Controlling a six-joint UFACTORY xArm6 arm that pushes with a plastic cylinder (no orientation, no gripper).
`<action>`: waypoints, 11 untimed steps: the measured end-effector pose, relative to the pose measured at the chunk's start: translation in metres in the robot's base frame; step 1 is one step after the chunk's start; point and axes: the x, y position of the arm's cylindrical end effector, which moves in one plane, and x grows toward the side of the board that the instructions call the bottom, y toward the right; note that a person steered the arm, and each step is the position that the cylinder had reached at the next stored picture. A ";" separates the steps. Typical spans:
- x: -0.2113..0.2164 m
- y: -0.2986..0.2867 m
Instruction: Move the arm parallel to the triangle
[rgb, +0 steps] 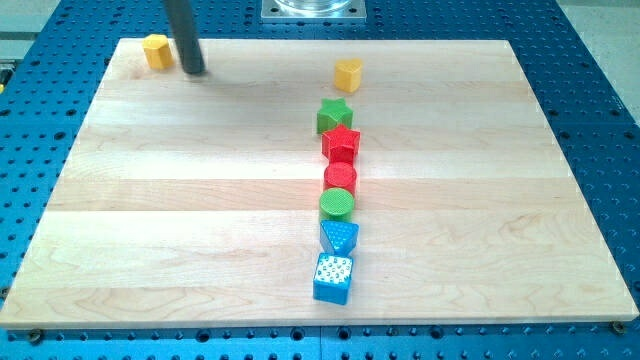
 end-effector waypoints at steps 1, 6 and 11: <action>0.000 0.034; 0.163 0.007; 0.274 -0.020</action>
